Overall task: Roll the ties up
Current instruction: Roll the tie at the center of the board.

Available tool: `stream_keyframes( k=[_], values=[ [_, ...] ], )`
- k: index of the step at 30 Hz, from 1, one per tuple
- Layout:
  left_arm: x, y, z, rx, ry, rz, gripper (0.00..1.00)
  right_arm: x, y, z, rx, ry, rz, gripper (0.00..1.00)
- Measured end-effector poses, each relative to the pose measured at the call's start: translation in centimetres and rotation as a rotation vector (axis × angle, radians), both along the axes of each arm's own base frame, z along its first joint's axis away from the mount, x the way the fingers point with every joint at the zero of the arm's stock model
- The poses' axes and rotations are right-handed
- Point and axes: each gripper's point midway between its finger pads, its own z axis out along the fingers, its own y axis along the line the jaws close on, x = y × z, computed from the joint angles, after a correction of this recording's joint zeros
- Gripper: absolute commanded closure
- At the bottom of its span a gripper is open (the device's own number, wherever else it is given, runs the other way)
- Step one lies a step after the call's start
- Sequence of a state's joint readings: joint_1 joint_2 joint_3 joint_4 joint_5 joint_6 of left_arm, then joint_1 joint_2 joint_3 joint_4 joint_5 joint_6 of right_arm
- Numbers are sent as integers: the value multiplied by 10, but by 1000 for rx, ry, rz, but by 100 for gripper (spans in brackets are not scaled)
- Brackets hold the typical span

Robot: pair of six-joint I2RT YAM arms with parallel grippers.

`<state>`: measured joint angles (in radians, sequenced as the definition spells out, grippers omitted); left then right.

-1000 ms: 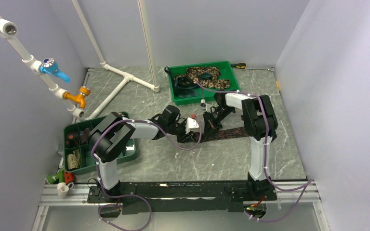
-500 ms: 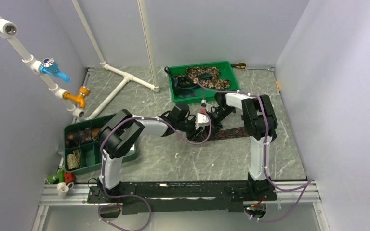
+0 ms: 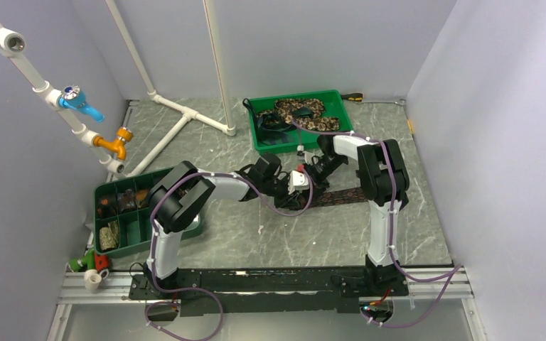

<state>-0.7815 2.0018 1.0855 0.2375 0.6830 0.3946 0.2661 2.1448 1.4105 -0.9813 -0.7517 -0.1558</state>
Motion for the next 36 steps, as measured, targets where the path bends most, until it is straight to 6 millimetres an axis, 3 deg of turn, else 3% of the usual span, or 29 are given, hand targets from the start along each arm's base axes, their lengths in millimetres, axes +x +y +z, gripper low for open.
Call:
stream_keyframes(
  k=[5, 9, 14, 18, 24, 28, 36],
  values=[
    [1, 0, 0, 16, -2, -12, 77, 10, -14, 12, 24, -24, -4, 59],
    [2, -1, 1, 28, 1, -18, 78, 11, -18, 29, 78, -24, -27, 56],
    [1, -1, 0, 41, 13, -24, 77, 6, -5, 42, 152, -2, -26, 55],
    [1, -1, 0, 44, 19, -30, 77, 2, 4, 46, 179, 6, -11, 61],
    [1, -1, 0, 48, 12, -38, 76, 1, 5, 31, 142, 8, 12, 100],
    [2, -1, 0, 51, 14, -37, 74, 0, 4, 27, 138, 27, 6, 100],
    [7, 5, 0, 67, 32, -25, 27, 5, -3, 16, 87, -6, 10, 100]
  ],
)
